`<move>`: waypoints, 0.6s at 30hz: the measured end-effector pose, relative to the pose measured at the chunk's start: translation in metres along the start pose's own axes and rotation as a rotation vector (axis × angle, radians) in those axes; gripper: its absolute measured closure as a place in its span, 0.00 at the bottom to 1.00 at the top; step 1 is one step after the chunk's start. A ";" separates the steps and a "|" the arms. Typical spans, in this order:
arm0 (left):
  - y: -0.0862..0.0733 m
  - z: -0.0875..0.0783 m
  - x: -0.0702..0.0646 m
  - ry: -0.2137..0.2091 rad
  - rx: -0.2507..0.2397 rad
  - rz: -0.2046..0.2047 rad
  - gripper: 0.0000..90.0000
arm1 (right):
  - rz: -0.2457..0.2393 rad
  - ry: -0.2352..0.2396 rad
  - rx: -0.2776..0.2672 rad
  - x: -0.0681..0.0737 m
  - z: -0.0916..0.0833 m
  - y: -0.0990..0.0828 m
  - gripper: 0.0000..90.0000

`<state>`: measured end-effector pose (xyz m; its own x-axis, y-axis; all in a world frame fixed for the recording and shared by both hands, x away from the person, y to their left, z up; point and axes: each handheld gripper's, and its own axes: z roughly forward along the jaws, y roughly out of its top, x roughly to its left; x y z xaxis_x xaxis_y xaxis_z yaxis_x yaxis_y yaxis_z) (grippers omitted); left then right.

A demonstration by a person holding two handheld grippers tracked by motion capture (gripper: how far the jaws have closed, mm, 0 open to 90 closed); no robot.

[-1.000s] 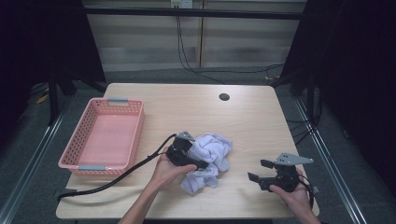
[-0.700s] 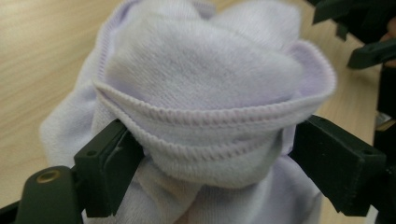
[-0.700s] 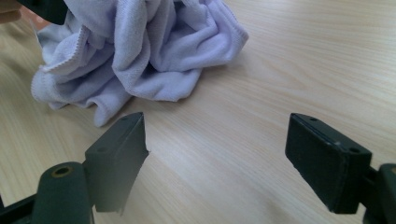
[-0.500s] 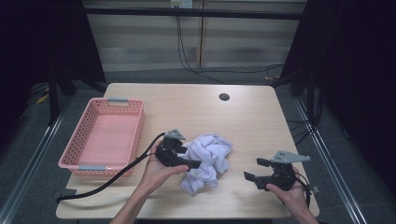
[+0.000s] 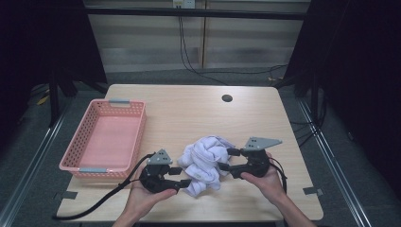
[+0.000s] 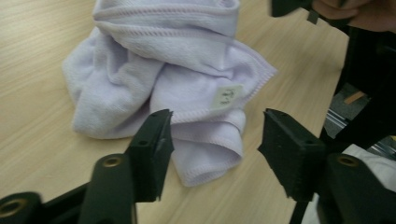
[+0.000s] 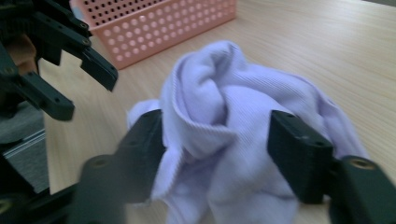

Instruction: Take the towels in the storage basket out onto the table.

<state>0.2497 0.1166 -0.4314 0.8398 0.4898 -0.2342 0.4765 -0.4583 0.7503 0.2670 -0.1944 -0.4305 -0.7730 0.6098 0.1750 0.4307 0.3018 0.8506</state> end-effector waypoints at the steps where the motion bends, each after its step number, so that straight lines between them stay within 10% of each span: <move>1: -0.001 0.002 0.000 0.000 -0.008 0.009 0.50 | -0.005 0.012 0.003 0.000 0.004 0.002 0.46; 6: 0.003 0.026 0.011 0.003 -0.059 -0.013 0.50 | -0.040 0.020 0.040 0.004 0.029 0.008 0.48; 13: 0.022 0.060 0.021 -0.002 -0.070 -0.021 0.49 | 0.013 0.036 0.032 -0.007 0.036 0.005 0.80; 18: 0.024 0.065 0.031 -0.008 -0.091 -0.031 0.82 | 0.033 0.060 0.023 -0.012 0.028 0.004 0.84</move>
<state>0.3043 0.0724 -0.4610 0.8272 0.4968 -0.2626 0.4770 -0.3736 0.7956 0.2913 -0.1799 -0.4434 -0.7844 0.5750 0.2326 0.4664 0.2996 0.8323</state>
